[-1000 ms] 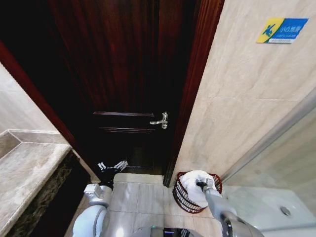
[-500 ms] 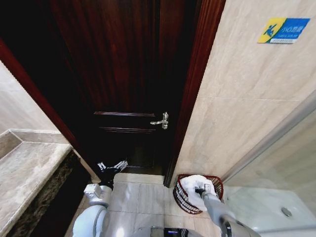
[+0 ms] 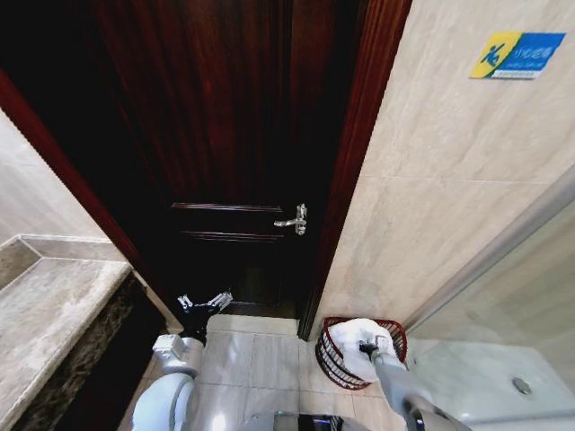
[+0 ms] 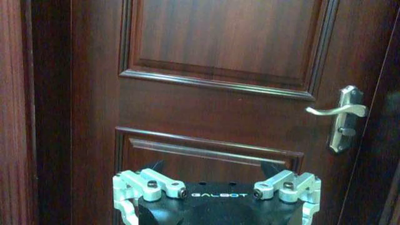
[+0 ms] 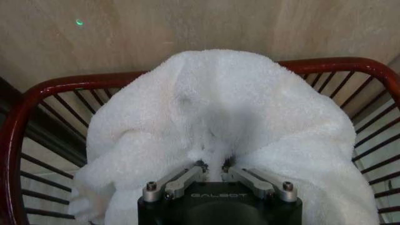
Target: Discard the used towel into the hamper.
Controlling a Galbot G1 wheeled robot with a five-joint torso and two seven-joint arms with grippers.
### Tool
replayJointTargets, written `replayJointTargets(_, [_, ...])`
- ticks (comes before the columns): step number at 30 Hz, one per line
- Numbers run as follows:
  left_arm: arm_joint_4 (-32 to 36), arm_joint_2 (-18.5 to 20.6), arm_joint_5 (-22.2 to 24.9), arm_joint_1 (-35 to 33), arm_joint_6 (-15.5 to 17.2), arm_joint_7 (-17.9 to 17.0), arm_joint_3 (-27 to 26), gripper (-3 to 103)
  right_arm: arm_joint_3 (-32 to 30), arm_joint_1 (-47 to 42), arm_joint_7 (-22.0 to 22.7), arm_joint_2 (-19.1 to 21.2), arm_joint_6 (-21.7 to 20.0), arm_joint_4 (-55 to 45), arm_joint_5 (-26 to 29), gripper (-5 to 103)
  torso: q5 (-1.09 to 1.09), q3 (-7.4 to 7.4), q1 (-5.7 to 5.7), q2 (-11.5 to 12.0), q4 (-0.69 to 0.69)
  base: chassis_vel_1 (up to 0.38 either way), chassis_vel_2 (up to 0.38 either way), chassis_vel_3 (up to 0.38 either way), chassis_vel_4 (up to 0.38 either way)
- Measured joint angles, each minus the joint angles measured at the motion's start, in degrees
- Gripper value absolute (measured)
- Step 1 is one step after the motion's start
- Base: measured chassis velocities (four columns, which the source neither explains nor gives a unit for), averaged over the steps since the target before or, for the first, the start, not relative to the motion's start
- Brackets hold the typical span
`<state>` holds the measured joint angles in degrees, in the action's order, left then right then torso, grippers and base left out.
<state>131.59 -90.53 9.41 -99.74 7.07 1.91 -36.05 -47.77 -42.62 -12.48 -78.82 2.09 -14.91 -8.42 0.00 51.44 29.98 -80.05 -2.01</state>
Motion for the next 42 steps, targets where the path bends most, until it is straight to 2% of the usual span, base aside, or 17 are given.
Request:
replayJointTargets(8, [0.0,0.0,0.0,0.0,0.0,0.0,0.0,100,0.14,0.52,-0.02,0.54,-0.17,0.81,-0.21,4,0.0,-0.56,-0.53,1.11,0.0,0.0,0.0,0.0,0.0])
replayJointTargets(24, [0.0,0.0,0.0,0.0,0.0,0.0,0.0,100,0.8,3.08,-2.75,2.29,-2.17,3.27,-1.29,4,0.0,-3.62,-3.14,6.79,0.01,0.0,0.0,0.0,0.0])
replayJointTargets(33, [0.0,0.0,0.0,0.0,0.0,0.0,0.0,100,1.02,3.93,-3.85,2.45,-2.91,4.52,-4.54,4,-0.03,-5.29,-4.5,9.81,0.01,0.0,0.0,0.0,0.0])
replayJointTargets(34, [0.0,0.0,0.0,0.0,0.0,0.0,0.0,100,1.02,4.39,-3.89,2.04,-3.13,4.8,-4.98,4,-0.02,-5.86,-4.97,10.86,0.01,0.0,0.0,0.0,0.0])
replayJointTargets(40, [0.0,0.0,0.0,0.0,0.0,0.0,0.0,100,1.21,4.7,-3.8,2.03,-5.16,3.45,-2.98,1,0.0,-6.85,-5.73,12.6,0.01,0.0,0.0,0.0,0.0])
replayJointTargets(42, [0.0,0.0,0.0,0.0,0.0,0.0,0.0,100,1.9,3.97,-4.38,2.25,-6.39,0.63,-1.57,9,0.01,-7.19,-6.03,13.27,-0.01,0.0,0.0,0.0,0.0])
